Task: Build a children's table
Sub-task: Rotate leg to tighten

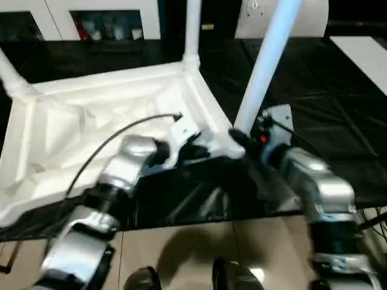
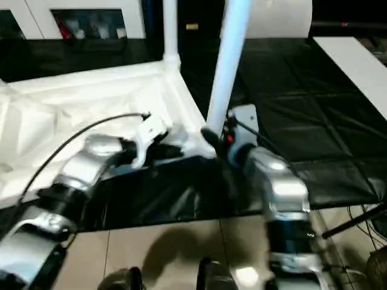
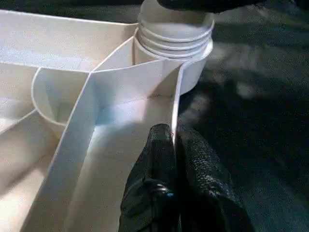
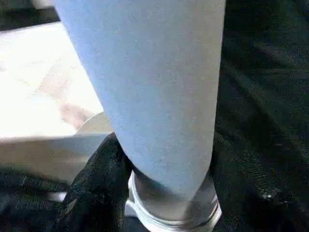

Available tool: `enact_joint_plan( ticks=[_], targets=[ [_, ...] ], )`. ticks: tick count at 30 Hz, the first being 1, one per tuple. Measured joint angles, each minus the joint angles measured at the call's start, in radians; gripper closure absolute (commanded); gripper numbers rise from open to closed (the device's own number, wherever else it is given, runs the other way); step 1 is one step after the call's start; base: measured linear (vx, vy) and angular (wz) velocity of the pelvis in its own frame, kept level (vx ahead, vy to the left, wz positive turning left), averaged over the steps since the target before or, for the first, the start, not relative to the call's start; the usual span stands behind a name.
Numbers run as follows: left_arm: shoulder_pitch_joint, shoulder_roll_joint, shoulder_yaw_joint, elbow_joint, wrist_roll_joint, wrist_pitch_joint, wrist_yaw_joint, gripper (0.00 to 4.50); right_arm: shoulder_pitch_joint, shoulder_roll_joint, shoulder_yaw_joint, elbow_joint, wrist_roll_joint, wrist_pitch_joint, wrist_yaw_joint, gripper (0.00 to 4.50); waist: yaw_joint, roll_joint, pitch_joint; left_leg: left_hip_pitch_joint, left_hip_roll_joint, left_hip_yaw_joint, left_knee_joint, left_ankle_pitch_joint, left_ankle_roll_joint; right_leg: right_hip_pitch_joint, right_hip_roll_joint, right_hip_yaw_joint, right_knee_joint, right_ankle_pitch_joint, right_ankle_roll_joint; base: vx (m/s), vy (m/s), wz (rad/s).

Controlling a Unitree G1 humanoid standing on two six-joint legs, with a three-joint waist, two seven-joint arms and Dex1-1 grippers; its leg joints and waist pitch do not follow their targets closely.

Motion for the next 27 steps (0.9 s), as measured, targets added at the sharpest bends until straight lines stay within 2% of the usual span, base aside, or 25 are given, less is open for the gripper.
enact_joint_plan(
  ticks=[1,2,3,6,9,12,13,16,17,21,22,27],
  targets=[
    [0.0,-0.005,0.001,-0.004,0.002,0.007,0.007,4.5,0.001,0.005,-0.001,0.0,0.0,-0.008,-0.014,2.44,0.0,0.0,0.0,-0.001,0.0,0.001,0.0,-0.001,0.001,0.0,0.0,0.0,0.0,0.0,0.0,0.0,0.0,0.0],
    [0.0,-0.008,0.0,-0.01,0.003,0.011,0.012,4.5,0.002,0.006,-0.001,0.0,0.0,-0.015,-0.02,1.89,0.0,0.0,0.0,-0.001,0.0,0.001,-0.001,-0.001,0.001,-0.001,0.0,0.001,-0.001,0.0,0.0,0.0,0.0,0.0],
    [0.0,-0.008,0.0,-0.012,0.003,0.012,0.012,4.5,0.002,0.006,-0.001,0.0,0.0,-0.017,-0.021,1.76,0.0,0.0,0.0,-0.001,0.0,0.002,-0.002,-0.001,0.002,-0.001,0.0,0.001,-0.001,0.001,-0.001,0.0,0.0,0.0],
    [0.003,-0.007,0.0,-0.02,0.004,0.013,0.012,4.5,0.006,0.018,-0.002,-0.009,0.0,-0.02,-0.021,1.66,0.0,0.0,0.0,0.0,0.0,0.002,-0.004,-0.002,0.003,-0.001,0.0,0.001,-0.001,0.007,0.0,0.0,0.0,0.0],
    [0.016,-0.007,-0.004,-0.044,0.005,0.017,0.012,4.5,0.028,0.022,-0.002,-0.039,0.0,-0.02,-0.021,1.29,0.002,0.0,0.0,0.0,0.0,0.002,-0.008,-0.002,0.003,-0.001,0.0,0.0,0.0,0.008,0.0,0.0,0.0,0.0],
    [0.025,-0.006,-0.01,-0.063,0.01,0.019,0.012,4.5,0.049,0.026,0.001,-0.06,0.001,-0.034,-0.018,1.17,0.003,0.0,0.0,0.0,0.0,0.002,-0.011,-0.002,0.002,-0.001,0.0,0.0,0.001,0.008,0.0,0.0,0.0,0.0],
    [0.026,-0.005,-0.016,-0.069,0.011,0.018,0.012,4.5,0.06,0.019,0.004,-0.069,0.001,-0.041,-0.012,0.92,0.005,0.0,0.0,0.001,0.0,0.002,-0.011,-0.002,0.002,-0.002,0.0,0.0,0.0,0.008,0.0,0.0,0.0,0.0],
    [0.033,0.004,-0.017,-0.08,0.011,0.013,0.012,4.5,0.084,-0.012,0.024,-0.087,0.008,-0.055,0.035,0.76,0.003,0.0,0.0,0.0,0.0,0.002,-0.011,-0.003,0.002,-0.002,0.0,0.0,0.0,0.008,0.0,0.0,0.0,0.0],
    [0.036,0.008,-0.022,-0.084,0.012,0.005,0.009,4.5,0.098,-0.039,0.029,-0.096,0.017,-0.061,0.067,0.48,0.003,0.0,0.0,0.0,0.0,0.002,-0.011,-0.003,0.002,-0.002,0.0,0.0,-0.001,0.008,0.0,0.0,0.0,0.0],
    [0.04,0.043,-0.036,-0.087,0.013,-0.035,-0.02,4.5,0.146,-0.129,0.041,-0.119,0.057,-0.078,0.207,0.34,-0.002,0.0,0.001,-0.001,0.001,0.002,-0.013,-0.003,0.002,-0.003,0.001,-0.001,-0.001,0.008,0.001,0.0,0.0,0.0],
    [0.043,0.053,-0.04,-0.09,0.013,-0.048,-0.033,4.5,0.155,-0.179,0.056,-0.12,0.057,-0.101,0.251,0.07,-0.002,0.0,0.001,-0.001,0.001,0.002,-0.013,-0.003,0.002,-0.004,0.001,-0.001,-0.001,0.008,0.001,0.0,0.0,0.0],
    [0.061,0.114,-0.056,-0.096,-0.006,-0.122,-0.143,4.5,0.163,-0.323,0.082,-0.12,0.067,-0.193,0.464,0.07,0.0,0.0,0.001,-0.002,0.005,0.002,-0.016,-0.003,0.004,-0.004,0.004,-0.003,0.0,0.007,0.003,0.0,0.0,0.0]
  ],
)
